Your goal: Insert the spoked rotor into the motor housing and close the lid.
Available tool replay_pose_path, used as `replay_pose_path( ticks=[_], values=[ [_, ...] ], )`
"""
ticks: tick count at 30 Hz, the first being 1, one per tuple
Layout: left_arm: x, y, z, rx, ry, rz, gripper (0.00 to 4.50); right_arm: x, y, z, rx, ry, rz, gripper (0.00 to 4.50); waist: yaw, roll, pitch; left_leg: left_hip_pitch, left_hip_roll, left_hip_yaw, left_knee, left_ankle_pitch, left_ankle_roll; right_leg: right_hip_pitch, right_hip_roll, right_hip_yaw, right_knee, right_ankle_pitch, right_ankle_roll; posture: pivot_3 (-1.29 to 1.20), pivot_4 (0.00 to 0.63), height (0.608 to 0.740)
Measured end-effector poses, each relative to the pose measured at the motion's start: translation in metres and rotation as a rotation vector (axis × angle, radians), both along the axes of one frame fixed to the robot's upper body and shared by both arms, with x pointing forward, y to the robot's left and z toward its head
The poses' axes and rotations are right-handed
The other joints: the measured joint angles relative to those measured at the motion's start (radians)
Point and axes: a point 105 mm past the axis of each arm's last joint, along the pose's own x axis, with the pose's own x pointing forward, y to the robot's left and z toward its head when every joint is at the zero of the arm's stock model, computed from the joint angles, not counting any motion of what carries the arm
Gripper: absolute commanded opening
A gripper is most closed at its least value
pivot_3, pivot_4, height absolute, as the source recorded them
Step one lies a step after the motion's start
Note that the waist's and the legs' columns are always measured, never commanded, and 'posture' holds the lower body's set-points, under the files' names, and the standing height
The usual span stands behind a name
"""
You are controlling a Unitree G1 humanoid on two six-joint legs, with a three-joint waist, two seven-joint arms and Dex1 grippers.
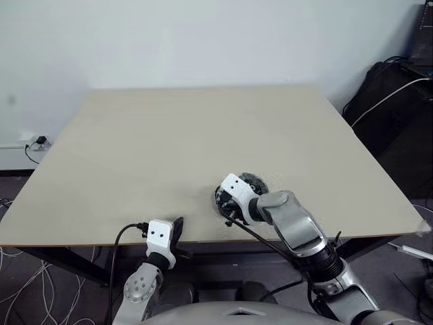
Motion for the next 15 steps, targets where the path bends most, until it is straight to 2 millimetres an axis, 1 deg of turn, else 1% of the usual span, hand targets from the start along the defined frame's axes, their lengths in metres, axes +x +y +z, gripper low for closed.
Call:
replay_pose_path(
  ticks=[4, 8, 12, 15],
  values=[
    [0.0, 0.0, 0.0, -0.005, 0.004, 0.0, 0.0, 0.001, 0.012, 0.005, 0.072, 0.08, -0.128, 0.09, -0.006, 0.0, 0.0, 0.0, 0.0, 0.0, 0.0, -0.001, -0.002, -0.001, 0.0, 0.0, 0.001, 0.001, -0.001, 0.0, 0.0, 0.74],
    [0.0, 0.0, 0.0, -0.005, 0.009, 0.001, 0.0, 0.002, 0.028, 0.015, 0.127, 0.128, -0.164, 0.09, -0.012, 0.0, 0.0, 0.0, 0.0, 0.0, 0.0, -0.001, -0.002, -0.001, 0.002, 0.0, 0.001, 0.003, -0.004, 0.0, 0.0, 0.74],
    [-0.001, 0.0, 0.003, -0.007, 0.003, 0.004, 0.0, 0.006, 0.037, 0.021, 0.156, 0.141, -0.195, 0.09, -0.014, 0.001, 0.0, 0.0, 0.0, 0.0, 0.0, -0.001, -0.002, -0.001, 0.002, 0.0, 0.0, 0.003, -0.004, 0.0, 0.0, 0.74],
    [-0.002, -0.002, 0.005, -0.009, 0.01, 0.003, 0.0, 0.012, 0.043, 0.018, 0.159, 0.143, -0.223, 0.09, -0.017, 0.001, 0.0, 0.0, 0.0, 0.0, -0.001, -0.001, -0.002, -0.001, 0.002, 0.0, 0.001, 0.003, -0.004, 0.0, 0.0, 0.74]
  ],
)
